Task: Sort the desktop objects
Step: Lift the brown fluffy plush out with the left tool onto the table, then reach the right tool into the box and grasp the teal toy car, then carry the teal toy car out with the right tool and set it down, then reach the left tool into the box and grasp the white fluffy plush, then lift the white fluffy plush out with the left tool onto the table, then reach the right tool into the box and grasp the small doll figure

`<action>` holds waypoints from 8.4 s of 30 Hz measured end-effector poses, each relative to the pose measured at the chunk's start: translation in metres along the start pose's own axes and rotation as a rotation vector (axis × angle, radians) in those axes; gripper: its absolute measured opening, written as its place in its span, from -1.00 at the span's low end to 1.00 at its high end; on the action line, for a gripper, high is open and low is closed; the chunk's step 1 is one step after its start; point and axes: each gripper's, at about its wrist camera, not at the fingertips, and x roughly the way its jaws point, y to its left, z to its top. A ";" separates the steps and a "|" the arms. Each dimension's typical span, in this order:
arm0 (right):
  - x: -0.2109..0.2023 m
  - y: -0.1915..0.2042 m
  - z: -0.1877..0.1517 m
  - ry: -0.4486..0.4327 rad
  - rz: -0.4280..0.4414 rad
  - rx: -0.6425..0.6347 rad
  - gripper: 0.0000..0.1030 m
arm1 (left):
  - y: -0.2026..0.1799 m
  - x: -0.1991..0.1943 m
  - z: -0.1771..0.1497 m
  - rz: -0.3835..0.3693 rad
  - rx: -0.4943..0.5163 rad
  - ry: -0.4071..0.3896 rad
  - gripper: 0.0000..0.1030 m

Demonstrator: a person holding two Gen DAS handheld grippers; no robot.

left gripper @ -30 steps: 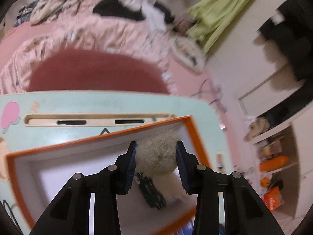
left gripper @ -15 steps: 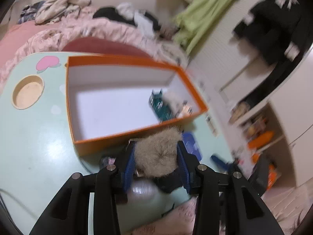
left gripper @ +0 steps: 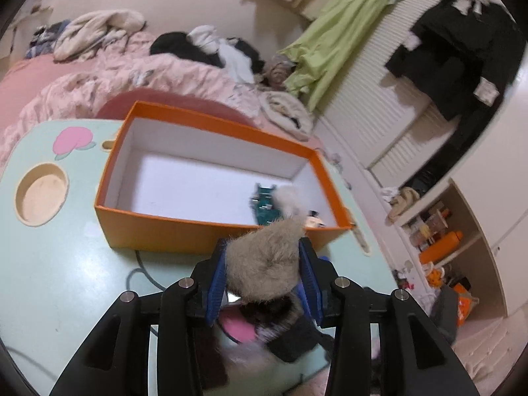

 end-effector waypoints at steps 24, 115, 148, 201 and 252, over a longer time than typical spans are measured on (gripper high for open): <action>-0.008 -0.002 0.003 0.000 -0.002 -0.003 0.99 | 0.029 -0.043 -0.101 0.207 0.133 -0.056 0.83; -0.077 -0.037 0.097 0.251 0.095 0.083 -0.33 | 0.032 -0.028 -0.111 0.399 0.294 -0.028 1.00; -0.096 -0.013 0.029 0.014 -0.010 -0.038 0.99 | -0.006 -0.048 -0.051 0.070 0.083 -0.114 0.46; -0.109 -0.017 0.018 -0.006 -0.018 -0.040 0.99 | 0.004 -0.058 -0.072 0.221 0.185 -0.198 0.74; -0.080 -0.043 0.224 0.492 0.235 -0.074 -0.51 | 0.016 0.002 -0.105 0.390 0.314 -0.015 0.99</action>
